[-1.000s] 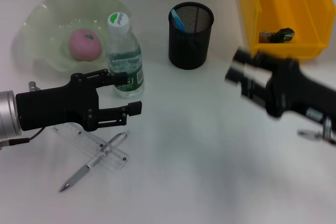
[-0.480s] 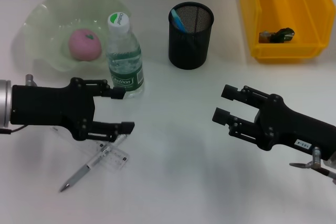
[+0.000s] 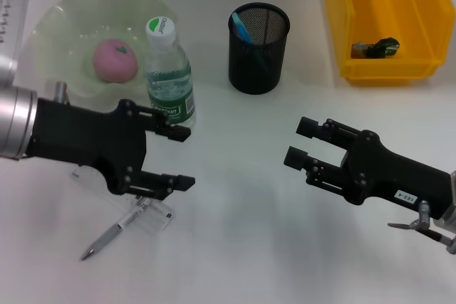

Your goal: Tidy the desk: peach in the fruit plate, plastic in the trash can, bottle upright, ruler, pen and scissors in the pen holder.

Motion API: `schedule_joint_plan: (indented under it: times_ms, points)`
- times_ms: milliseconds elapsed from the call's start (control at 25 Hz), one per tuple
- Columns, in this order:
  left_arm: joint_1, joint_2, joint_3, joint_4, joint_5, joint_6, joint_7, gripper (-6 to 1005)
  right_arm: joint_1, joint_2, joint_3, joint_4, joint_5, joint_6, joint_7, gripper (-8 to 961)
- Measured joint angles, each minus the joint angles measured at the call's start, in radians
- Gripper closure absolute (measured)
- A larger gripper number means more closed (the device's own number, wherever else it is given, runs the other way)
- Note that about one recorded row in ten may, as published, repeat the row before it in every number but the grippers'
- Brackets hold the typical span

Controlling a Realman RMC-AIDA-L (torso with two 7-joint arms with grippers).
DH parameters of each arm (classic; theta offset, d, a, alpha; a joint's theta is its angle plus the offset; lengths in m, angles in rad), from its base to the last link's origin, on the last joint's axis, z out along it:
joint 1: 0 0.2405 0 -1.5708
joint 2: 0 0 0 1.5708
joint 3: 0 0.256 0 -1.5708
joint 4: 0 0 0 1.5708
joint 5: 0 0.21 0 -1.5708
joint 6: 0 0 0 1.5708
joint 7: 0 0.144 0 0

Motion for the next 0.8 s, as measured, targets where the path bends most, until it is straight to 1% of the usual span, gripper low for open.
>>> schedule_joint_plan:
  times_ms: [80, 120, 160, 240, 280, 320, 360, 480, 520, 560, 680, 720, 800]
  points:
    - [0.003, -0.001, 0.033, 0.049, 0.004, -0.002, -0.017, 310, 0.0, 0.0, 0.0, 0.0, 0.001, 0.0, 0.002, 272]
    - [0.005, -0.001, 0.083, 0.086, 0.031, -0.015, -0.025, 309, 0.0, 0.0, 0.0, 0.001, 0.001, 0.0, 0.002, 272]
    - [0.005, -0.001, 0.083, 0.086, 0.031, -0.015, -0.025, 309, 0.0, 0.0, 0.0, 0.001, 0.001, 0.0, 0.002, 272]
    - [0.004, -0.002, 0.126, 0.106, 0.075, -0.032, -0.026, 308, 0.0, 0.001, 0.001, 0.005, 0.001, 0.002, 0.003, 272]
    - [0.001, -0.003, 0.154, 0.116, 0.101, -0.048, -0.035, 308, 0.0, 0.001, 0.001, 0.007, 0.001, 0.003, 0.003, 272]
    - [-0.008, -0.004, 0.202, 0.129, 0.124, -0.079, -0.071, 308, 0.001, 0.001, 0.001, 0.009, 0.001, 0.005, 0.003, 272]
    - [-0.008, -0.004, 0.202, 0.129, 0.124, -0.079, -0.071, 308, 0.002, 0.001, 0.002, 0.011, 0.001, 0.008, 0.003, 272]
    - [-0.022, -0.003, 0.257, 0.132, 0.145, -0.118, -0.107, 309, 0.003, 0.001, 0.002, 0.016, 0.002, 0.012, 0.004, 272]
    - [-0.025, -0.004, 0.282, 0.138, 0.183, -0.143, -0.119, 309, 0.006, 0.002, 0.002, 0.021, 0.003, 0.012, 0.004, 272]
    - [-0.025, -0.004, 0.282, 0.138, 0.183, -0.143, -0.119, 309, 0.006, 0.002, 0.002, 0.021, 0.003, 0.012, 0.004, 272]
    - [-0.041, -0.004, 0.336, 0.176, 0.277, -0.162, -0.18, 309, 0.011, 0.002, 0.001, 0.022, 0.009, 0.012, 0.005, 272]
    - [-0.055, -0.004, 0.372, 0.204, 0.333, -0.157, -0.227, 309, 0.012, 0.002, 0.002, 0.022, 0.014, 0.012, 0.006, 272]
    - [-0.06, -0.004, 0.387, 0.216, 0.356, -0.152, -0.247, 310, 0.014, 0.002, 0.002, 0.023, 0.014, 0.013, 0.006, 272]
